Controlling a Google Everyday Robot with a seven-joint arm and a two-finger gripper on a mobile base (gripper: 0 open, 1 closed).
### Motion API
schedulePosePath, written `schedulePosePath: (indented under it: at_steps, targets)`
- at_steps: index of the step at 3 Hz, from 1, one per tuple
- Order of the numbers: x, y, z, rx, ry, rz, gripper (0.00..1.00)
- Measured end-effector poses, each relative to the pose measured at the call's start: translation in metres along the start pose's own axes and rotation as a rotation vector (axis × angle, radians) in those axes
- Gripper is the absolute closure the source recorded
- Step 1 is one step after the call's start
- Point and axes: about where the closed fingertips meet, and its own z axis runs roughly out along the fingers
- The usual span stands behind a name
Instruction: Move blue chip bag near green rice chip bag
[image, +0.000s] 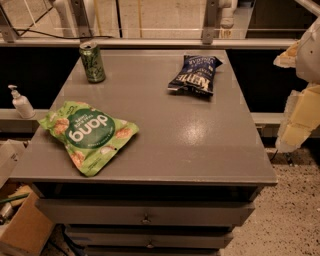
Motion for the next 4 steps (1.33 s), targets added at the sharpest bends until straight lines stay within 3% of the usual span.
schedulePosePath:
  at_steps: [1,2,4]
  targets:
    - [0.0,0.0,0.0,0.003,-0.001,0.0,0.0]
    - [-0.008,-0.014,0.013,0.029,-0.061,0.004,0.0]
    - [-0.045,-0.088,0.076,0.112,-0.26,0.012,0.0]
